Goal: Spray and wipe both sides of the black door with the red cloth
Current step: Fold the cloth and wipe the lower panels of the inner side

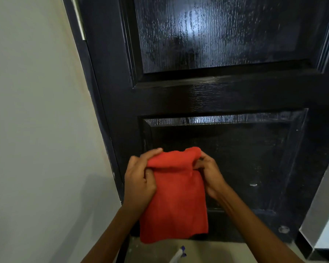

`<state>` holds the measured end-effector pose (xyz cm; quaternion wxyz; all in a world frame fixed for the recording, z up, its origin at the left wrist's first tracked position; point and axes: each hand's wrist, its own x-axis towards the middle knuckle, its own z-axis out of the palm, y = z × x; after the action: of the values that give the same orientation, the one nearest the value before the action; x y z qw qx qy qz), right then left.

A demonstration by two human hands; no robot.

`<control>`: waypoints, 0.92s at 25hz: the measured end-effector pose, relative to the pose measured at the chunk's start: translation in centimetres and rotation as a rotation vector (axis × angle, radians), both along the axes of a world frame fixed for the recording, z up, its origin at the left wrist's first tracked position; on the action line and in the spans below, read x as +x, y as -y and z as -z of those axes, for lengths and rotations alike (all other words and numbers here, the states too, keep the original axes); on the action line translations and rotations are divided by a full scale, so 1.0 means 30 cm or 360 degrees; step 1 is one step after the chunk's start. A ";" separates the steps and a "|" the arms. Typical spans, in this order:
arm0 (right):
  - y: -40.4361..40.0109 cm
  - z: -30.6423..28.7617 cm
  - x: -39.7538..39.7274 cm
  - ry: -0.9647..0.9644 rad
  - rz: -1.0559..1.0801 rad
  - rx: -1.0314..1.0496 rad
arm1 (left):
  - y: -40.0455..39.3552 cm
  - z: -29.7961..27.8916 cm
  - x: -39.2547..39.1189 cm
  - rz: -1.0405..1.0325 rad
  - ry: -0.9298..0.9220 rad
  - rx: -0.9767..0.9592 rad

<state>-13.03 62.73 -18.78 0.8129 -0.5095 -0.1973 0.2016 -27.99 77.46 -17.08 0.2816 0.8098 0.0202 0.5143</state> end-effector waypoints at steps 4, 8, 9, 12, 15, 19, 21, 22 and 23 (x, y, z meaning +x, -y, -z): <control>0.020 0.024 0.015 0.0008 -0.0198 -0.0253 | -0.036 0.059 0.008 0.0302 -0.0309 -0.1394; 0.000 0.022 -0.023 0.0422 -0.0205 -0.0180 | -0.079 0.123 0.021 0.0731 -0.0395 -0.2215; -0.009 0.011 -0.036 0.0739 -0.0099 -0.0114 | -0.083 0.105 0.024 0.0778 -0.0198 -0.2175; -0.005 -0.030 -0.056 0.1853 0.0525 -0.0143 | -0.099 0.039 0.043 0.0801 0.0254 -0.1977; 0.024 -0.034 -0.035 0.2612 0.1032 -0.0364 | -0.119 0.021 0.050 0.0666 0.0242 -0.2005; 0.015 0.007 -0.027 0.2314 0.1011 -0.0286 | -0.118 0.013 0.044 0.0916 0.0161 -0.1906; 0.015 0.007 -0.021 0.1870 0.0801 -0.0207 | -0.124 0.008 0.041 0.0965 0.0162 -0.1800; 0.019 0.011 -0.014 0.1662 0.0701 -0.0184 | -0.134 0.014 0.037 0.0945 0.0152 -0.1727; 0.022 0.015 -0.007 0.1460 0.0624 -0.0158 | -0.141 0.018 0.031 0.0935 0.0136 -0.1670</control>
<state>-13.24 62.07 -19.22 0.6399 -0.6112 -0.4250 -0.1907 -27.05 81.70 -17.63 0.7745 0.5130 0.0354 0.3686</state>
